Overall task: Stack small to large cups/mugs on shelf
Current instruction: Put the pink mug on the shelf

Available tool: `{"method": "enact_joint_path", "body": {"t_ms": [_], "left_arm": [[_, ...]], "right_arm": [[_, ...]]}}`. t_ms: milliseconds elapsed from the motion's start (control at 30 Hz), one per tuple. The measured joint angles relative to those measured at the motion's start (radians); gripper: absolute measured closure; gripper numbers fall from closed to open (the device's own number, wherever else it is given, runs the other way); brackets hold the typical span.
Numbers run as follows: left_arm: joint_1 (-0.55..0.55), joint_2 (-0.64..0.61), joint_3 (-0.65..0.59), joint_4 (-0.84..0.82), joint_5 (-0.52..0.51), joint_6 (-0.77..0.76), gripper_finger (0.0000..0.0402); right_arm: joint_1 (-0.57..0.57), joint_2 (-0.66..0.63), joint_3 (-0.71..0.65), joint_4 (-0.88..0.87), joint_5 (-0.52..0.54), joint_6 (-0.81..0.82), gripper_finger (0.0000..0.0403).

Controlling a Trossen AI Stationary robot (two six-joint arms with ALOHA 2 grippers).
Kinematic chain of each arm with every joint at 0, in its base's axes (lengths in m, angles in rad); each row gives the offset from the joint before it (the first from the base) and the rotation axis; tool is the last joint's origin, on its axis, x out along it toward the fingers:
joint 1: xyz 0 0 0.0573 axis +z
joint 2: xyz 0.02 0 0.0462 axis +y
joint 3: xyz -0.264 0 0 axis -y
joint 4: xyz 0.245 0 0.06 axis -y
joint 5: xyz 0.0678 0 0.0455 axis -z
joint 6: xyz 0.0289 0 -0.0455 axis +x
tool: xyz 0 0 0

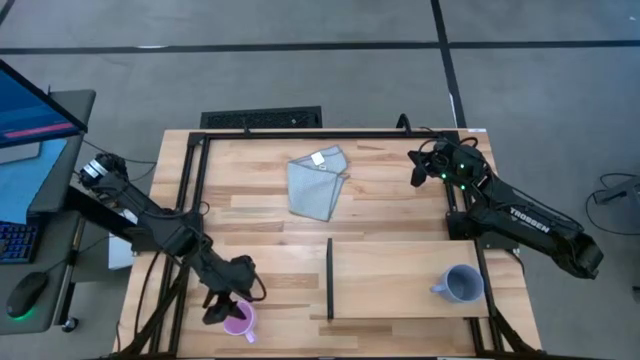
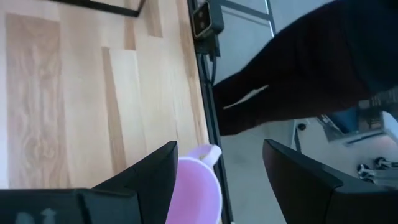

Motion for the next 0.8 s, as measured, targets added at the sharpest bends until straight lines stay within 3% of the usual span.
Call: {"method": "enact_joint_path", "body": {"t_ms": [500, 800], "left_arm": [[0.002, 0.0, 0.0, -0.001, 0.0, 0.083, 0.0173], [0.002, 0.0, 0.0, -0.038, 0.016, 0.031, 0.0173]], "right_arm": [[0.0, 0.0, 0.0, 0.0, 0.0, 0.024, 0.0344], [0.0, 0.0, 0.0, 0.0, -0.001, 0.026, 0.0344]]}}
